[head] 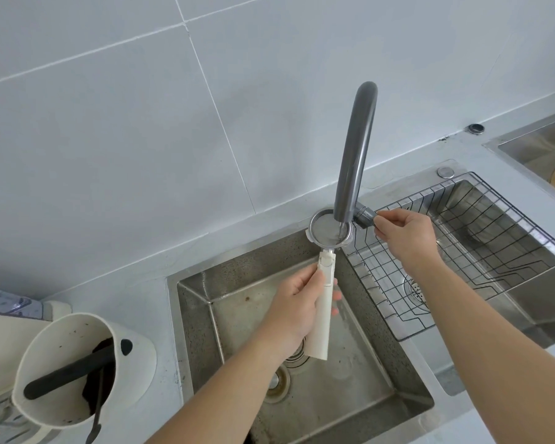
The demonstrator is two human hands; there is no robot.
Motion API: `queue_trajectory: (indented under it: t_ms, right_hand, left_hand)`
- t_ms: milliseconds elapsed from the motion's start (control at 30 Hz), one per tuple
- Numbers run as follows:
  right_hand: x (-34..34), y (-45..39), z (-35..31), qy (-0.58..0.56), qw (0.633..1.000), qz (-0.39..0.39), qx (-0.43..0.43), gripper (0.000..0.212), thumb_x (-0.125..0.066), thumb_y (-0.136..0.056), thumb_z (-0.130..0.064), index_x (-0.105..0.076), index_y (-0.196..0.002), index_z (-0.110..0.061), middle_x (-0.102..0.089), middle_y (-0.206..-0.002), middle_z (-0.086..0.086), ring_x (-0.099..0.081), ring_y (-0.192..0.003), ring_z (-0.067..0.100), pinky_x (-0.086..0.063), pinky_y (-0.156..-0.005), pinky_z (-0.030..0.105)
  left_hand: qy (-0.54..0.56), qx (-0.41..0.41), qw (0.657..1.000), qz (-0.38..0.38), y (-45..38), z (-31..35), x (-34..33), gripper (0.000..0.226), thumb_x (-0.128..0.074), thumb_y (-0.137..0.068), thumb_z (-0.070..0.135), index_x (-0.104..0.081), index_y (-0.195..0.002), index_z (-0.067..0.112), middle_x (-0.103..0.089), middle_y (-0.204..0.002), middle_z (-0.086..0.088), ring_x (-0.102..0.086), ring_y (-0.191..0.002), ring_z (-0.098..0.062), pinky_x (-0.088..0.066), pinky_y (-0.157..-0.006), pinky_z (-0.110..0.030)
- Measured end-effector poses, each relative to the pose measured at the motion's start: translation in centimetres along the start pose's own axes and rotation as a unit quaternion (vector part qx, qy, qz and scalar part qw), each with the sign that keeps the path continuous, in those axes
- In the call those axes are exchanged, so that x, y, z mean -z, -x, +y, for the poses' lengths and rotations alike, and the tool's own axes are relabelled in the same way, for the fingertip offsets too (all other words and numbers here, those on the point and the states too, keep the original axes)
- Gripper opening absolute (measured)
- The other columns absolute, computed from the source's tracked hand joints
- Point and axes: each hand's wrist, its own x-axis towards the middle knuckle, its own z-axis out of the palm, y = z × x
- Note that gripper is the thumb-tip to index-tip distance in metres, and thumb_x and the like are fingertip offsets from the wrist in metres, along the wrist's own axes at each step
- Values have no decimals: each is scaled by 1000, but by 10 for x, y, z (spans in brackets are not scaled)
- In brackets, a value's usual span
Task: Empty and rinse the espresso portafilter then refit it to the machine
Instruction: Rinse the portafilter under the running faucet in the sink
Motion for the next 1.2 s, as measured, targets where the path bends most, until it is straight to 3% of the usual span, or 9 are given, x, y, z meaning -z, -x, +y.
queue_trajectory:
  t_ms: [200,333,433,533,767,867,933,1033,1200]
  right_hand:
    - [0,-2,2,6,1000,4,-3,11,-71,-89,-21,-75,-99,-17,-76,-86,6,-66,-77,21,-53,-69,37]
    - [0,-2,2,16,1000,7,3,12,-71,-90,-22,-75,-100,-17,-77,-85,6,-64,-74,19,-47,-54,29]
    - [0,0,3,27,999,12,14,12,-69,-91,-24,-75,-100,-18,-77,-85,5,-66,-74,18,-47,-52,27]
    - [-1,-1,5,37,999,20,28,10,-68,-91,-25,-75,-97,-21,-77,-83,3,-67,-73,18,-49,-54,28]
    - [-2,-2,7,47,998,23,32,13,-68,-92,-27,-75,-99,-19,-76,-81,1,-67,-72,17,-50,-56,29]
    - [-2,-2,7,48,998,24,32,13,-68,-91,-28,-75,-99,-20,-75,-80,0,-66,-71,16,-49,-54,27]
    - [-1,-2,7,49,998,25,34,13,-68,-91,-28,-75,-98,-19,-76,-80,0,-67,-71,16,-49,-54,27]
    - [-1,-2,8,47,998,24,36,11,-68,-91,-27,-75,-97,-20,-76,-81,0,-69,-74,18,-54,-59,32]
    - [-1,-2,8,52,998,23,38,13,-68,-92,-28,-75,-100,-20,-76,-82,0,-70,-77,19,-57,-63,35]
  left_hand:
    - [18,15,999,24,-1,3,1,21,-51,-99,23,-71,-92,19,-69,-81,2,-66,-76,-16,-54,-64,-31]
    - [20,28,999,33,1,-1,6,25,-56,-97,27,-76,-82,29,-70,-78,-1,-64,-77,-21,-53,-63,-34]
    - [5,31,999,24,4,-1,7,32,-56,-97,27,-77,-73,35,-70,-76,2,-64,-75,-20,-52,-64,-34]
    - [-3,38,999,11,8,-1,5,30,-56,-96,28,-75,-74,32,-68,-84,-3,-67,-71,-15,-53,-63,-33]
    - [27,77,996,-22,13,-1,2,23,-56,-96,26,-74,-85,17,-70,-73,-4,-61,-54,-14,-50,-51,-26]
    - [27,88,995,-36,14,-5,4,29,-57,-95,30,-77,-77,18,-68,-76,-10,-58,-59,-19,-49,-57,-30]
    - [38,101,993,-45,14,-5,5,27,-59,-92,32,-77,-85,13,-68,-80,-11,-57,-63,-21,-48,-61,-33]
    - [101,137,983,-70,12,-4,4,31,-55,-94,27,-73,-102,4,-67,-77,-8,-56,-61,-18,-47,-52,-29]
    - [164,213,957,-109,8,12,4,32,-47,-99,22,-67,-107,-3,-63,-72,-8,-56,-54,-12,-47,-43,-20]
